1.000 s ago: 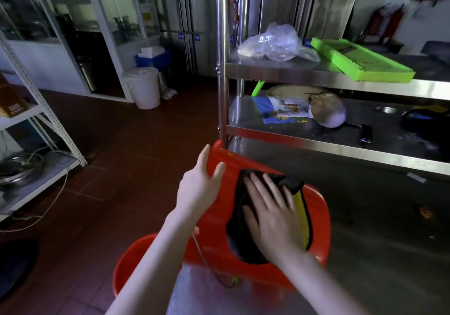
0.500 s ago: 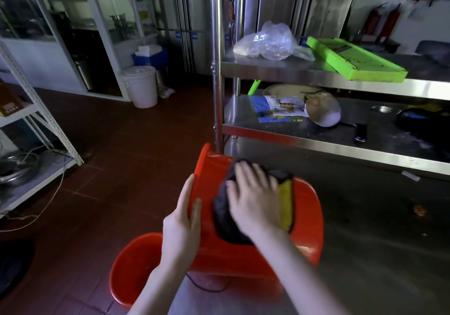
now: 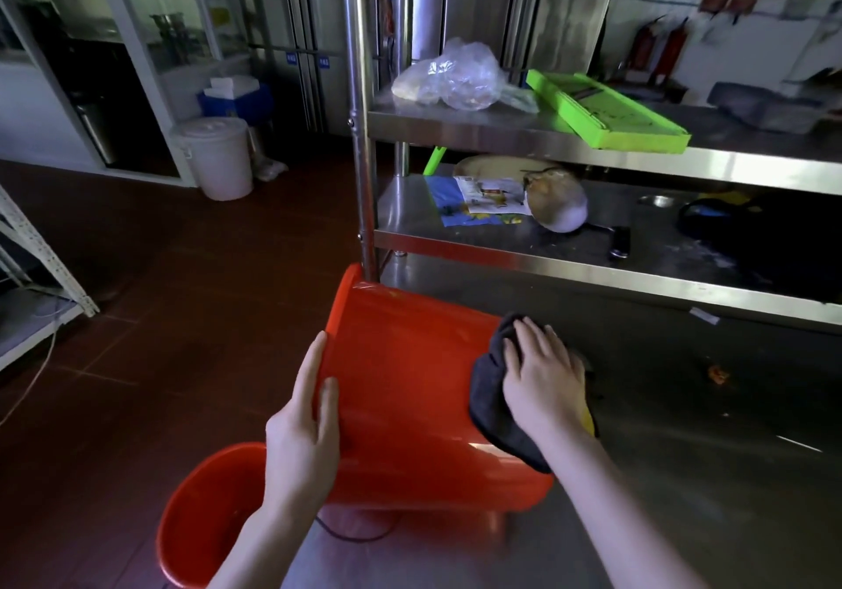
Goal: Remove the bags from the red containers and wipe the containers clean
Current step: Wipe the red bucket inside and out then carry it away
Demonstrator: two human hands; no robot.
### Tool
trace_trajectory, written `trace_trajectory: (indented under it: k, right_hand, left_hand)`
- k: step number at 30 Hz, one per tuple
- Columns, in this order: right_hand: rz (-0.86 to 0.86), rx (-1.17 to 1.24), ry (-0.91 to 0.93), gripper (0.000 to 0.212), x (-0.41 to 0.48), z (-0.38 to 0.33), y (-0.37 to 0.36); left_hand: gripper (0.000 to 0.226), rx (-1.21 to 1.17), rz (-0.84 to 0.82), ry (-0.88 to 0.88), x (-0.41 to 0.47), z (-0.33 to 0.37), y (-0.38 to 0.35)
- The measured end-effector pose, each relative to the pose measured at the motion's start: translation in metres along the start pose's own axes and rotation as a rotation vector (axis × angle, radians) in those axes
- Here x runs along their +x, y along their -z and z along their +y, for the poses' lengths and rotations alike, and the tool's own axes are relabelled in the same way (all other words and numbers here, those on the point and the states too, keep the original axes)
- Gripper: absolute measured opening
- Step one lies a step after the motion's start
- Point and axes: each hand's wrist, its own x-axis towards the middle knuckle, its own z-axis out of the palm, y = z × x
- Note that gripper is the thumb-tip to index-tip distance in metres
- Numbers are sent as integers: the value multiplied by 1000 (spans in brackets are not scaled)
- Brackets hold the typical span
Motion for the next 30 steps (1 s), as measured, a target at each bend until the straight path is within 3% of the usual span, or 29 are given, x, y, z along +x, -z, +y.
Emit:
trace_trajectory:
  k: [3,8,12,17,23,25,28,30]
  right_hand:
    - [61,-48,154,52,-4,-52,0]
    - [67,84,536,67,-33,-137,-8]
    - [98,35,558,65,-42,-111,-10]
    - [135,71,598,65,-79,-96,-30]
    - [171,120,507,60,-53,-114,-20]
    - [71,94,431,61,-16,-123,-9]
    - [-326,153,346,63,41,-127,6]
    - [-446,136,374,62,55,-125,9]
  left_hand:
    - [48,12,7,-11,-1,-1,-4]
    - [49,43,-33,-6,-1,-8,1]
    - [32,29,-148,62,19,8,10]
    - [49,142,-190,152,91,38,-17]
    - [39,267,-215,99,96,42,-16]
    - [39,254,-174,46,79,35,-7]
    - [41,227,-131,-2,49,30,4]
    - [41,244,-110,13,40,30,6]
